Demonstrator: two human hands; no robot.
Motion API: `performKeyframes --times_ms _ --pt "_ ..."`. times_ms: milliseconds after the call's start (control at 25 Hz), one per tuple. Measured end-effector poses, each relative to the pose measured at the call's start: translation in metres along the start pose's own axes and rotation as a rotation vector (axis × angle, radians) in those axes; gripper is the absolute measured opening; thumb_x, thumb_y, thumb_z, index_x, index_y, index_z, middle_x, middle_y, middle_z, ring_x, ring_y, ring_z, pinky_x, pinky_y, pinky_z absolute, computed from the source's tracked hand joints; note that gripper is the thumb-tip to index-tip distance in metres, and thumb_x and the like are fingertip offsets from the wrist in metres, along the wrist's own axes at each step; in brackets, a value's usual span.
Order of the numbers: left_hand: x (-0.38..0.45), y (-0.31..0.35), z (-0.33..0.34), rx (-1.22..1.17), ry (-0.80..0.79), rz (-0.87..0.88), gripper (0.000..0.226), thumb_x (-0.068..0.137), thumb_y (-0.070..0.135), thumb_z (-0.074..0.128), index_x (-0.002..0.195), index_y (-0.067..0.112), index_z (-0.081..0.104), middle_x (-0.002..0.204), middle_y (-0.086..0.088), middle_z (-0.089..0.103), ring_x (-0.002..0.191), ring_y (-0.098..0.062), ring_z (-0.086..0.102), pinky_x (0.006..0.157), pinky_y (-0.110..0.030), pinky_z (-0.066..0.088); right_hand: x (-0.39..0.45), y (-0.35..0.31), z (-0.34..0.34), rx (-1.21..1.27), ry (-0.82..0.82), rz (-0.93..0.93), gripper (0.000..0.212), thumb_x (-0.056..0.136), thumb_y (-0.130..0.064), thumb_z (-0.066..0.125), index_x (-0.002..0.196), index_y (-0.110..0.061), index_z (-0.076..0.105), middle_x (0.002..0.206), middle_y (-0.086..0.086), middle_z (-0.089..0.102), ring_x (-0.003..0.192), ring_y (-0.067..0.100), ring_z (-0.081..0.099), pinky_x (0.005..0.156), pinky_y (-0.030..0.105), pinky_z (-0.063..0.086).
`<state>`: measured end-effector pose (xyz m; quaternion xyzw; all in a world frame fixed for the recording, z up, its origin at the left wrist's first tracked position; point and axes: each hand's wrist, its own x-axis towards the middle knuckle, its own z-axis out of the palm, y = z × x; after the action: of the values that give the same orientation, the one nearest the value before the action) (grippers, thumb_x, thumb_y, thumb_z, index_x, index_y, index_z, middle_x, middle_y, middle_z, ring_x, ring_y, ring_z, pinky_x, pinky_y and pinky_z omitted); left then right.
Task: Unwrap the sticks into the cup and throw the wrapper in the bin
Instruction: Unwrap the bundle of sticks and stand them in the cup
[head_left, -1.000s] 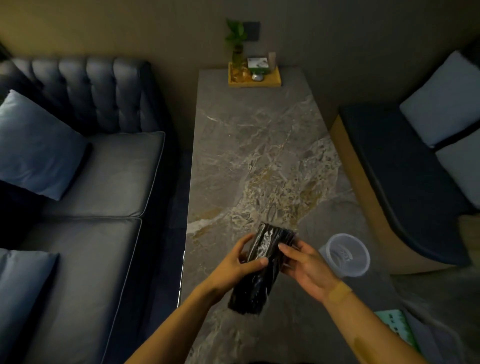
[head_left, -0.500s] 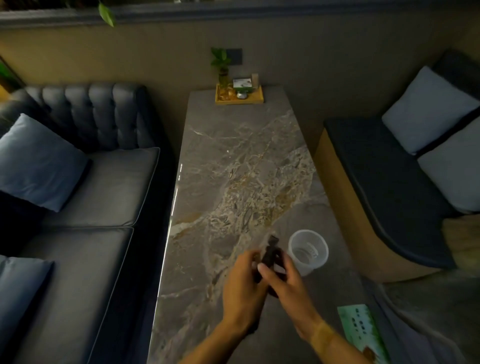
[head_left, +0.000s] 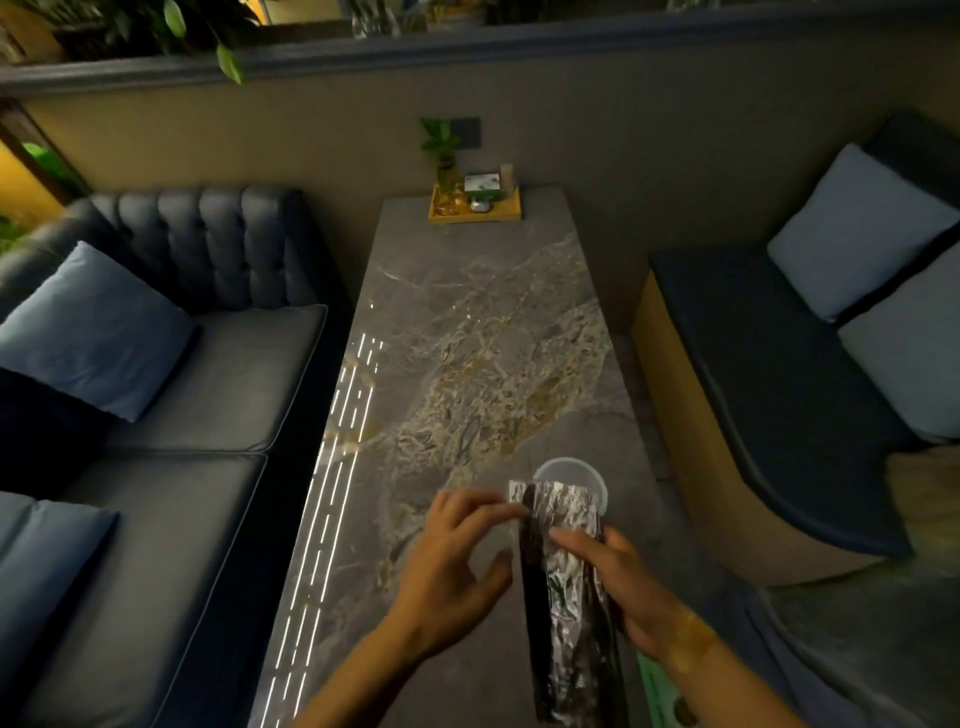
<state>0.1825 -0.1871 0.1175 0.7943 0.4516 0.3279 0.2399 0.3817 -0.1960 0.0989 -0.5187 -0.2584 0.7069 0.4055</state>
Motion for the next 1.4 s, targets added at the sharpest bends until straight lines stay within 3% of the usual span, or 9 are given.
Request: performKeyframes --times_ms 160,320,520,640,760,960,1040,1240,1400 --pt "0.014 -0.001 -0.018 0.054 -0.119 0.049 0.037 0.083 0.029 0.071 0.117 0.041 0.063 0.133 0.010 0.047 0.118 -0.010 0.047 0.095 -0.025 0.044 -0.011 -0.013 -0.014 -0.064 -0.209 0.076 0.036 0.073 -0.024 0.078 0.107 -0.015 0.072 0.108 0.018 0.073 0.100 0.032 0.070 0.080 0.037 0.057" --pt "0.020 0.000 -0.021 -0.006 -0.119 0.079 0.014 0.085 0.036 0.070 0.096 0.030 0.074 0.125 0.009 0.058 0.114 -0.007 0.054 0.091 -0.022 0.047 -0.017 -0.018 -0.011 -0.115 -0.340 0.053 0.054 0.073 -0.007 0.075 0.124 -0.014 0.059 0.118 0.013 0.071 0.110 0.029 0.066 0.085 0.032 0.056" --pt "0.029 0.007 -0.024 -0.422 0.013 -0.307 0.017 0.088 0.028 0.064 0.092 0.012 0.071 0.096 0.000 0.073 0.092 -0.012 0.069 0.076 -0.029 0.056 -0.020 -0.024 -0.006 -0.158 -0.520 0.077 0.079 0.068 0.012 0.074 0.137 -0.012 0.045 0.133 0.022 0.059 0.124 0.037 0.055 0.108 0.054 0.040" --pt "0.039 0.012 -0.024 -0.566 0.115 -0.553 0.015 0.092 0.027 0.061 0.091 0.013 0.066 0.083 0.001 0.074 0.068 -0.012 0.068 0.059 -0.023 0.056 -0.017 -0.028 -0.002 -0.233 -0.492 0.111 0.084 0.066 0.007 0.077 0.139 -0.017 0.041 0.135 0.015 0.059 0.125 0.030 0.056 0.109 0.051 0.040" --pt "0.045 0.010 -0.021 -0.840 0.111 -0.800 0.016 0.091 0.028 0.063 0.092 0.013 0.065 0.077 -0.002 0.072 0.061 -0.012 0.064 0.058 -0.029 0.055 -0.017 -0.029 0.003 -0.266 -0.464 0.119 0.085 0.065 0.004 0.079 0.138 -0.019 0.042 0.133 0.011 0.061 0.121 0.026 0.060 0.105 0.045 0.047" --pt "0.024 -0.007 -0.007 -1.031 -0.243 -0.744 0.036 0.087 0.040 0.068 0.116 0.019 0.065 0.115 -0.010 0.071 0.106 -0.022 0.069 0.087 -0.037 0.056 -0.012 -0.022 0.006 -0.171 -0.396 0.019 0.089 0.066 0.010 0.075 0.139 -0.024 0.037 0.135 0.019 0.054 0.121 0.031 0.058 0.101 0.050 0.048" --pt "0.018 -0.012 -0.003 -1.035 -0.308 -0.762 0.036 0.082 0.032 0.075 0.117 0.023 0.067 0.119 -0.005 0.071 0.111 -0.020 0.068 0.085 -0.033 0.058 -0.009 -0.017 0.007 -0.127 -0.392 0.013 0.096 0.066 0.012 0.075 0.141 -0.030 0.032 0.137 0.021 0.051 0.122 0.034 0.058 0.100 0.054 0.048" --pt "0.011 -0.024 0.006 -1.000 -0.272 -0.828 0.032 0.081 0.027 0.075 0.113 0.026 0.069 0.113 -0.003 0.074 0.103 -0.021 0.071 0.077 -0.029 0.057 0.000 -0.008 0.010 -0.134 -0.375 0.022 0.103 0.062 0.011 0.079 0.139 -0.038 0.031 0.135 0.020 0.053 0.117 0.034 0.061 0.095 0.051 0.052" --pt "0.010 -0.028 0.017 -1.015 -0.018 -0.941 0.016 0.085 0.015 0.070 0.100 0.021 0.071 0.101 -0.009 0.076 0.091 -0.025 0.074 0.069 -0.036 0.058 0.004 0.007 0.023 -0.258 -0.035 -0.090 0.097 0.064 0.001 0.084 0.135 -0.042 0.033 0.125 0.011 0.059 0.104 0.028 0.067 0.087 0.040 0.056"
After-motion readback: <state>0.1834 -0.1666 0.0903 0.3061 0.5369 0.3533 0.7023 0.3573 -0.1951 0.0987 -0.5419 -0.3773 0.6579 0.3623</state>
